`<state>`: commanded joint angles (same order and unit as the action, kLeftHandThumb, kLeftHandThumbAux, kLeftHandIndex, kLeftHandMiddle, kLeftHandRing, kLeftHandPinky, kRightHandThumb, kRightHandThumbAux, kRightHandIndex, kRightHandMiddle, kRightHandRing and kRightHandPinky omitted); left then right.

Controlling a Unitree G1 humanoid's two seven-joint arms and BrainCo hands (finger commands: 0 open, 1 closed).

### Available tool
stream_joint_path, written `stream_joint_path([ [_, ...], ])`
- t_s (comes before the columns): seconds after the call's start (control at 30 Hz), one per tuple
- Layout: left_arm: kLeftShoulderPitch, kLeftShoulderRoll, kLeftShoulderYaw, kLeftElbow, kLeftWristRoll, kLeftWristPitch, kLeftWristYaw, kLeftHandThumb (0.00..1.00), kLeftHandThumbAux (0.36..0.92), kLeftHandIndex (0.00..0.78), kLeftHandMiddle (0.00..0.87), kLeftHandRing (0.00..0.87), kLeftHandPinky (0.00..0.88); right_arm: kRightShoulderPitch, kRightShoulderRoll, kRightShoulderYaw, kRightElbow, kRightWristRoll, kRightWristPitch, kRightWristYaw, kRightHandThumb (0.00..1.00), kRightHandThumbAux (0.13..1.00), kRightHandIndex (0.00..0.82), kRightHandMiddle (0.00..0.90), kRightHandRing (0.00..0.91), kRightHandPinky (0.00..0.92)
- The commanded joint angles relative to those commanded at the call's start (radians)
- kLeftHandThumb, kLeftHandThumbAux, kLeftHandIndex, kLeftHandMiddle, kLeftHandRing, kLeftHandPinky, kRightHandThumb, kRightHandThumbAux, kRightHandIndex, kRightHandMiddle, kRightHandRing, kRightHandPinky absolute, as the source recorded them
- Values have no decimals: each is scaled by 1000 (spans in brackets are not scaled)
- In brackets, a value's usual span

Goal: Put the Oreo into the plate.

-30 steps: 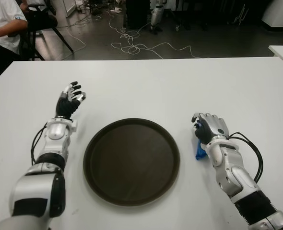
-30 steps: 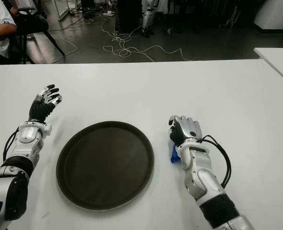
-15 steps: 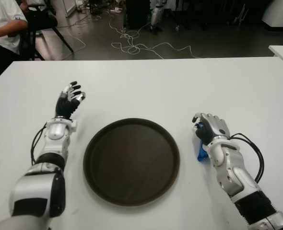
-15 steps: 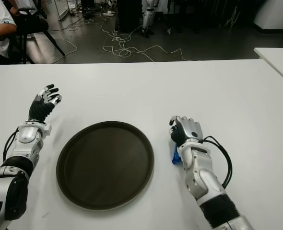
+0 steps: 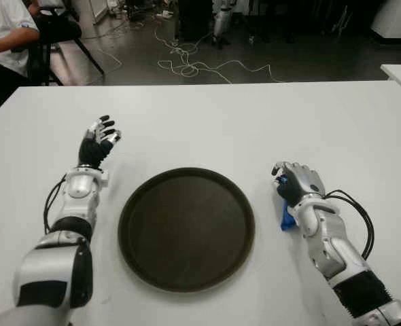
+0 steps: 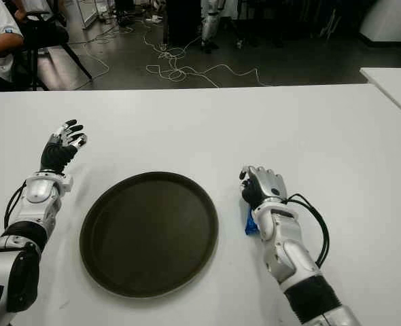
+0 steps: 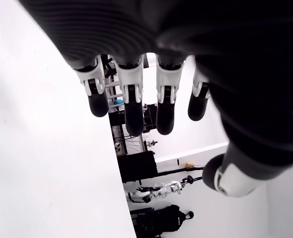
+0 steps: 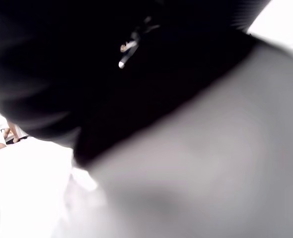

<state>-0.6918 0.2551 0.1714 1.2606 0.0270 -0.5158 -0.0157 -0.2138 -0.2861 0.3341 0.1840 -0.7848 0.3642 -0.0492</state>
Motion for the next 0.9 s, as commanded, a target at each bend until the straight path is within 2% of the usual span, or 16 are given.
stream_joint_path([
  [0.23,-4,-4,-3,2,3,10,8,38,652,142,187,141,100,-5,-8,-3,4,-1,-19,-10,699,739,403,653,712,727],
  [0.57,-9,-5,-19,7,19,20,24,1,666,127,166,125,79,-17,-18,-3,14,-3,-48,-15,700,738,407,692,743,775],
  [0.7,-9,-8,-25,6,25,15,29,0,662,124,168,127,81,-30,-20,-2,8,-7,-50,-9,701,737,408,692,744,763],
  [0.9,-9,-12,-29,6,27,9,39,0,689,145,181,128,84,-50,-24,3,15,-9,-66,-12,700,739,405,649,715,725],
])
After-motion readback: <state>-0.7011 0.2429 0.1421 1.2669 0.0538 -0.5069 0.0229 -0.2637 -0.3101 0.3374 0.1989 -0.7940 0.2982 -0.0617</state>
